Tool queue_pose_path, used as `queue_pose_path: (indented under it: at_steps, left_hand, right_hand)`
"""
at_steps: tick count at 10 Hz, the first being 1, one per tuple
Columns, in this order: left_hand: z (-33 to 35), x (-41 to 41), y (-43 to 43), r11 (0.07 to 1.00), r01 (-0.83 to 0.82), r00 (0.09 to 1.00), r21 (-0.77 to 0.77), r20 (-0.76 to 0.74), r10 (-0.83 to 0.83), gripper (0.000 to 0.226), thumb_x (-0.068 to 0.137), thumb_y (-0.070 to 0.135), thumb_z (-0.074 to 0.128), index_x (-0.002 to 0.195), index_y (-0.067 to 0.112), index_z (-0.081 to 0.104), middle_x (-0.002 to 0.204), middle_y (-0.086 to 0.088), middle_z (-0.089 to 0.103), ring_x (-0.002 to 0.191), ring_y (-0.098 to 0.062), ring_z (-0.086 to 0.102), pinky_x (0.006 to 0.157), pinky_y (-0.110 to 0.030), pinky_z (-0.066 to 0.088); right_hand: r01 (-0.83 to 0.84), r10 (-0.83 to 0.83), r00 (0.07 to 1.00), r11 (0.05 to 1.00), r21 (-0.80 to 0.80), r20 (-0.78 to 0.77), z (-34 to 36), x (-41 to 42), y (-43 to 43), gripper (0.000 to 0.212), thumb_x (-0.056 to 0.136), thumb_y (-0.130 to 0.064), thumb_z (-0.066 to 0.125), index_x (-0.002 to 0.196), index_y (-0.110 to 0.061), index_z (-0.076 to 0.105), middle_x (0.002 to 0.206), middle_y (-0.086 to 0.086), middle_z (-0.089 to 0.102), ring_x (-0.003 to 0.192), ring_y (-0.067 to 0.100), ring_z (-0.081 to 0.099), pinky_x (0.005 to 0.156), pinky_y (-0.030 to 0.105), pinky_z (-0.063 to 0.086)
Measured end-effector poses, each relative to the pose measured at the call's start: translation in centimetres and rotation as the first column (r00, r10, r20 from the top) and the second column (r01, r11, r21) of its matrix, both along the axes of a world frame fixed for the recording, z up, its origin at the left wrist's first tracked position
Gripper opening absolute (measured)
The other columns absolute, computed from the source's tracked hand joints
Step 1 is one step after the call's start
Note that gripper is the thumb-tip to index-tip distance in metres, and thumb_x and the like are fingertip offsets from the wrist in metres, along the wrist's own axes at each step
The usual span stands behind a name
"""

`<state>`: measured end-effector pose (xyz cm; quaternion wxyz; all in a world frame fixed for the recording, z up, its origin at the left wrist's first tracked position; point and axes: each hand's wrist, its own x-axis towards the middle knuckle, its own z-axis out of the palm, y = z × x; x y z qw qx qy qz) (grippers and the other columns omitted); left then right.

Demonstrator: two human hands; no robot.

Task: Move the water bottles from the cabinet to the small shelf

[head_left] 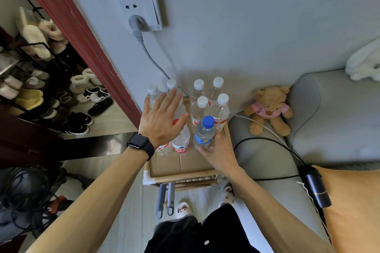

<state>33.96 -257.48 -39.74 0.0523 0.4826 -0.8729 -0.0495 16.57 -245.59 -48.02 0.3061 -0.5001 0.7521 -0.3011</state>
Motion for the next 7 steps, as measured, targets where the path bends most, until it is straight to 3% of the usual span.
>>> queue_pose_path:
  at_steps: [1, 2, 3, 4, 5, 6, 7]
  left_hand:
    - [0.1, 0.1, 0.1, 1.000, 0.013, 1.000, 0.005, 0.019, -0.013, 0.070, 0.096, 0.065, 0.016, 0.156, 0.032, 0.001, 0.163, 0.011, 0.002, 0.150, -0.016, 0.006, 0.120, -0.052, -0.003]
    - [0.2, 0.3, -0.1, 1.000, 0.017, 0.999, 0.025, 0.034, -0.018, 0.070, 0.095, 0.065, 0.012, 0.155, 0.033, -0.003, 0.162, 0.014, -0.002, 0.150, -0.014, 0.004, 0.120, -0.050, -0.005]
    - [0.3, 0.2, -0.1, 1.000, -0.003, 0.998, 0.025, 0.056, 0.002, 0.071, 0.093, 0.067, 0.007, 0.155, 0.033, -0.002, 0.162, 0.015, -0.002, 0.150, -0.012, 0.004, 0.120, -0.049, -0.005]
    - [0.5, -0.2, 0.2, 0.999, -0.031, 0.997, 0.030, 0.066, 0.029, 0.073, 0.091, 0.067, 0.003, 0.155, 0.034, -0.003, 0.162, 0.016, -0.003, 0.150, -0.012, 0.004, 0.121, -0.049, -0.004]
    - [0.5, -0.4, 0.3, 0.999, -0.037, 0.996, 0.034, 0.086, 0.034, 0.071, 0.093, 0.066, 0.006, 0.155, 0.034, -0.005, 0.161, 0.017, -0.004, 0.150, -0.011, 0.005, 0.121, -0.049, -0.003]
    - [0.6, -0.4, 0.4, 0.999, -0.034, 0.995, 0.041, 0.093, 0.030, 0.069, 0.094, 0.065, 0.009, 0.155, 0.036, -0.006, 0.161, 0.017, -0.005, 0.150, -0.010, 0.003, 0.121, -0.048, -0.003]
    - [0.7, -0.4, 0.5, 1.000, -0.018, 0.995, 0.022, 0.097, 0.016, 0.066, 0.096, 0.064, 0.010, 0.154, 0.037, -0.008, 0.160, 0.018, -0.008, 0.149, -0.008, 0.000, 0.121, -0.047, -0.005]
  right_hand:
    - [-0.021, 0.021, 1.000, 0.998, 0.056, 0.003, 0.1, -0.7, 0.4, 0.077, 0.076, -0.043, 0.075, 0.139, -0.045, 0.030, 0.139, -0.020, 0.044, 0.117, 0.015, 0.060, 0.099, 0.042, 0.050]
    - [-0.056, 0.057, 0.998, 0.996, 0.068, -0.012, 0.3, -1.5, 0.5, 0.076, 0.073, -0.050, 0.067, 0.134, -0.054, 0.023, 0.149, -0.012, 0.036, 0.121, 0.022, 0.058, 0.101, 0.042, 0.048]
    - [-0.097, 0.098, 0.995, 0.993, 0.074, -0.016, 0.7, -2.2, 0.6, 0.069, 0.077, -0.045, 0.068, 0.130, -0.056, 0.025, 0.147, -0.011, 0.039, 0.124, 0.021, 0.055, 0.094, 0.029, 0.047]
    - [-0.167, 0.168, 0.986, 0.983, 0.082, -0.005, 1.4, -3.1, 0.8, 0.065, 0.083, -0.036, 0.067, 0.127, -0.063, 0.028, 0.149, -0.011, 0.042, 0.137, 0.022, 0.044, 0.104, 0.030, 0.044]
    - [-0.223, 0.228, 0.973, 0.970, 0.095, -0.042, 1.7, -4.0, 1.0, 0.062, 0.085, -0.028, 0.065, 0.128, -0.057, 0.032, 0.149, -0.012, 0.042, 0.132, 0.015, 0.049, 0.096, 0.021, 0.041]
    - [-0.270, 0.276, 0.959, 0.959, 0.080, -0.068, 2.7, -4.7, 1.6, 0.063, 0.089, -0.025, 0.063, 0.142, -0.043, 0.036, 0.149, -0.011, 0.042, 0.127, 0.017, 0.052, 0.095, 0.026, 0.044]
    - [-0.274, 0.280, 0.958, 0.958, 0.080, -0.066, 5.1, -5.9, 1.9, 0.059, 0.093, -0.023, 0.059, 0.146, -0.037, 0.039, 0.137, -0.012, 0.055, 0.123, 0.015, 0.052, 0.094, 0.024, 0.039]
